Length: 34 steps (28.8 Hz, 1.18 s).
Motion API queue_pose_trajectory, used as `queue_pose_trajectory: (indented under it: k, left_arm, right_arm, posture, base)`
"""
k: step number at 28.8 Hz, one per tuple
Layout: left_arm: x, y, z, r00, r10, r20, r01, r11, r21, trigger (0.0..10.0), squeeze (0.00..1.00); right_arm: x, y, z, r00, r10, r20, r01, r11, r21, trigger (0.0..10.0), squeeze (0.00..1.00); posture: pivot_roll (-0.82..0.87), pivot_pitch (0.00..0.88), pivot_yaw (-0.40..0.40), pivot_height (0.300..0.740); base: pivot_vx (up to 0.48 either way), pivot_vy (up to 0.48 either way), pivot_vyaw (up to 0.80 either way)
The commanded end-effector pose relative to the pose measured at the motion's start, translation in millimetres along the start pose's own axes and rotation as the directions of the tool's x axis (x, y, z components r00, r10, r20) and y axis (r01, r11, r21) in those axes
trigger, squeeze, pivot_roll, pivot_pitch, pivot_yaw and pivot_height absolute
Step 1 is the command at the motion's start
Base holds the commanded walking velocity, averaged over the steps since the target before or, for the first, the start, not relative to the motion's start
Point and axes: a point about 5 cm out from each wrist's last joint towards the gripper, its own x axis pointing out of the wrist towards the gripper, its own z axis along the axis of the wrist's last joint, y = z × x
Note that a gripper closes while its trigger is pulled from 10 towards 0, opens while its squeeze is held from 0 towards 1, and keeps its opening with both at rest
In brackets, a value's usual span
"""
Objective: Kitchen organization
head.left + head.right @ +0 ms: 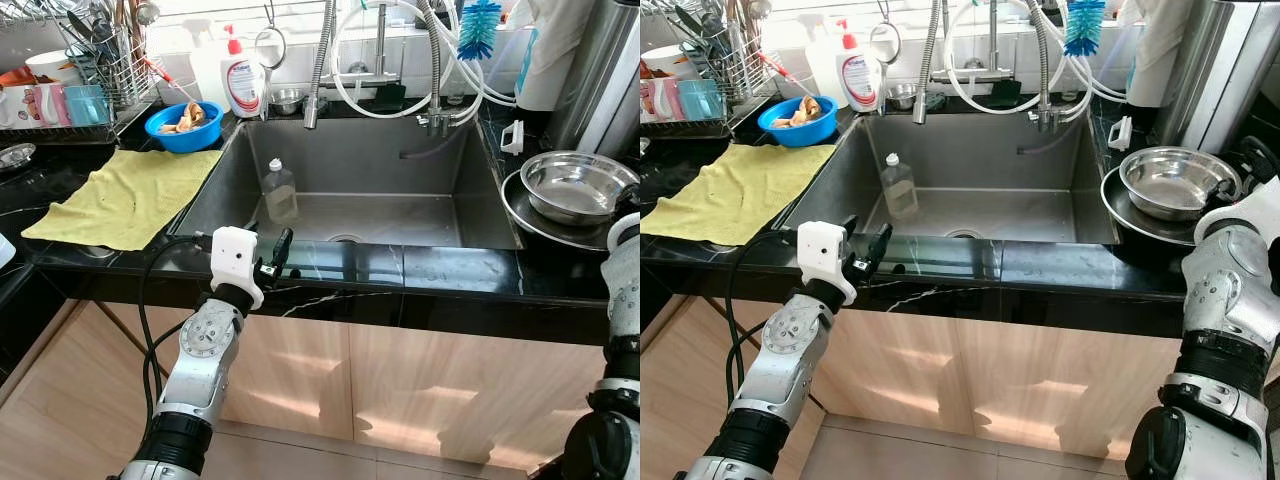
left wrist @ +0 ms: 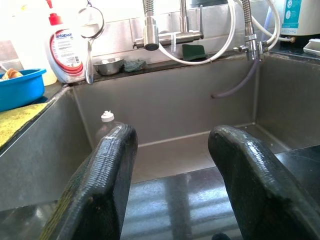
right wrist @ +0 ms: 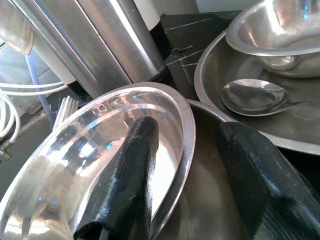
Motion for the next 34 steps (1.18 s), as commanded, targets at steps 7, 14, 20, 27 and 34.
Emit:
queue_pose_trajectory:
  k: [7, 14, 20, 27, 34]
  left_arm:
    - [1.9, 4.3, 3, 1.0, 0.007, 0.002, -0.007, 1.0, 0.022, 10.0, 0.0]
    - [2.2, 2.1, 1, 1.0, -0.004, -0.008, 0.005, 1.0, 0.016, 10.0, 0.0]
    - [2.3, 0.1, 0, 1.0, -0.011, -0.01, 0.011, 1.0, 0.011, 10.0, 0.0]
    - [1.9, -2.4, -1, 1.0, -0.023, -0.011, 0.023, 1.0, 0.005, 10.0, 0.0]
    - [4.1, -3.4, 1, 1.0, -0.029, -0.007, 0.029, 1.0, 0.003, 10.0, 0.0]
  right_arm:
    - [2.9, 7.1, 1, 1.0, 0.02, -0.017, -0.02, 1.0, -0.007, 10.0, 0.0]
    - [4.1, 13.0, -3, 0.997, 0.063, -0.054, -0.065, 0.997, -0.032, 4.8, 0.0]
    - [3.5, 15.5, -9, 0.993, 0.084, -0.087, -0.089, 0.994, -0.059, 3.3, 0.0]
    - [2.7, 13.8, -13, 0.991, 0.08, -0.103, -0.088, 0.994, -0.07, 10.0, 0.0]
    - [2.2, 16.2, -10, 0.992, 0.086, -0.091, -0.091, 0.994, -0.059, 0.0, 0.0]
  posture:
    - [-0.14, 0.0, 0.093, 0.74]
    - [-0.14, 0.0, 0.097, 0.74]
    - [-0.14, 0.0, 0.095, 0.74]
    - [-0.15, 0.0, 0.098, 0.74]
    - [-0.15, 0.0, 0.098, 0.74]
  base:
    - [0.0, 0.0, 0.0]
    - [0.0, 0.0, 0.0]
    - [0.0, 0.0, 0.0]
    - [0.0, 0.0, 0.0]
    - [0.0, 0.0, 0.0]
